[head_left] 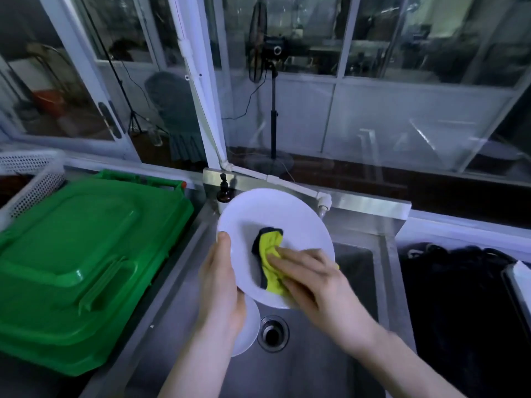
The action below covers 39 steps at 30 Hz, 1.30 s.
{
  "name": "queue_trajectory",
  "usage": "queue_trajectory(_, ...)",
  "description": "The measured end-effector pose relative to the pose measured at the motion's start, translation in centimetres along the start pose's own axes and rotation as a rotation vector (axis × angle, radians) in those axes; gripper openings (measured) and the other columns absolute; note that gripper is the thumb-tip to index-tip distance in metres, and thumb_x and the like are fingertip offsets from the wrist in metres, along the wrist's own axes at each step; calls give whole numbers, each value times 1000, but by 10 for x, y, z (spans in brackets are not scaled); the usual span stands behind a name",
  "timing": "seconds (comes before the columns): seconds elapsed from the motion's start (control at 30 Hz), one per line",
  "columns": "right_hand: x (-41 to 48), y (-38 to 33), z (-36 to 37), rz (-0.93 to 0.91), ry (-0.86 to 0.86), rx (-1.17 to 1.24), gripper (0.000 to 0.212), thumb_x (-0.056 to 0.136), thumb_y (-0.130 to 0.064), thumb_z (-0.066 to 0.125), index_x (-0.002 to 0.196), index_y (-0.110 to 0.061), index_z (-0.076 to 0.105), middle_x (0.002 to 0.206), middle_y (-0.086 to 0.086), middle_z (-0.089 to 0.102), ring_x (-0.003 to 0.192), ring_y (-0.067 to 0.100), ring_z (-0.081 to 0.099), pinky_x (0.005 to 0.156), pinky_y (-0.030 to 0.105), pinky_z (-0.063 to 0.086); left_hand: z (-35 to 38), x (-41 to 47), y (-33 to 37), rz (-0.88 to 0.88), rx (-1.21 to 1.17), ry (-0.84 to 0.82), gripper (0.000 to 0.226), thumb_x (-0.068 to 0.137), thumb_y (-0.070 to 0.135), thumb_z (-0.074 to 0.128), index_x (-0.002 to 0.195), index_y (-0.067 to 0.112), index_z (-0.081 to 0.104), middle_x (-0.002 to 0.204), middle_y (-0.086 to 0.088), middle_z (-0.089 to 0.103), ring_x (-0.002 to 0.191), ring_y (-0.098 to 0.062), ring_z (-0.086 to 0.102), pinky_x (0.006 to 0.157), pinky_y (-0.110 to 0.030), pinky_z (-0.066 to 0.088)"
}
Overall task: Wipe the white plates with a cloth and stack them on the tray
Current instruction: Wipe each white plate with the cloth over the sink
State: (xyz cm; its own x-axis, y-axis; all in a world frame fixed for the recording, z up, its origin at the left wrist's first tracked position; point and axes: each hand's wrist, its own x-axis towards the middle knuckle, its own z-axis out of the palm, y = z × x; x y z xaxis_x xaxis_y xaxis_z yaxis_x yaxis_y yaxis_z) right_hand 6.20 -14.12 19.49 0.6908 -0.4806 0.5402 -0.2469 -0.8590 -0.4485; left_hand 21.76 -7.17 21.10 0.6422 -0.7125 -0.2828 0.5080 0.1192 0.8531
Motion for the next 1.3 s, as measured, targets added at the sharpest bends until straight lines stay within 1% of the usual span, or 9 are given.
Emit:
queue_trajectory(0.33,59,35,9,383,192,-179,42,96,-7,55,138,-14,56,139,5,57,98,37,51,95,44,42,13,-7,-16,38,38,-8,28,104,38,50,96,30,76,94,14,79,80,-1,74,56,-20,56)
queue_trajectory(0.47,48,32,8,328,184,-123,42,94,-3,58,134,-14,60,137,5,59,96,36,53,93,47,45,21,-9,-11,39,97,-30,29,104,39,49,97,30,76,96,14,79,82,-2,74,73,-33,57)
queue_trajectory(0.6,45,5,5,167,25,8,45,93,-8,55,135,-24,59,139,-6,57,109,30,57,91,47,44,35,-9,-6,-38,111,-40,37,104,46,46,107,23,75,106,-2,79,101,-20,74,99,-55,53)
queue_trajectory(0.73,0,-12,2,29,-85,44,43,92,-13,59,131,-31,61,138,-17,56,103,17,56,90,35,44,25,4,3,-54,3,70,47,101,52,50,112,12,71,113,-14,75,101,-31,72,91,-48,56)
queue_trajectory(0.87,-18,11,-12,113,13,-26,35,96,-13,57,128,-24,64,132,-14,61,95,23,56,90,26,43,15,9,6,-42,-5,88,44,97,55,55,123,22,69,114,-2,77,106,-31,73,97,-59,53)
queue_trajectory(1.03,39,36,-24,357,132,-243,38,94,-5,59,129,-16,64,130,1,64,89,34,52,80,45,47,14,2,-9,-68,96,1,35,101,53,50,113,29,72,108,8,78,92,-11,76,82,-43,61)
queue_trajectory(1.13,67,20,-17,265,61,-306,42,91,-10,57,130,-23,63,133,-5,62,95,33,55,76,44,46,19,-3,-20,-144,94,-26,31,104,45,47,107,27,73,100,6,79,83,-8,76,60,-29,59)
queue_trajectory(1.23,56,-7,-1,130,-89,-226,47,88,-16,51,132,-30,60,135,-12,60,100,26,55,76,42,43,20,-1,-23,-121,34,-70,40,106,49,40,117,24,70,110,4,78,100,-10,73,82,-35,58)
queue_trajectory(1.3,31,-17,0,96,-153,-119,50,83,-12,53,128,-30,62,129,-17,62,100,21,54,77,41,41,14,6,-21,-152,-51,-89,46,106,50,36,108,18,67,103,-1,75,89,-10,74,82,-31,58)
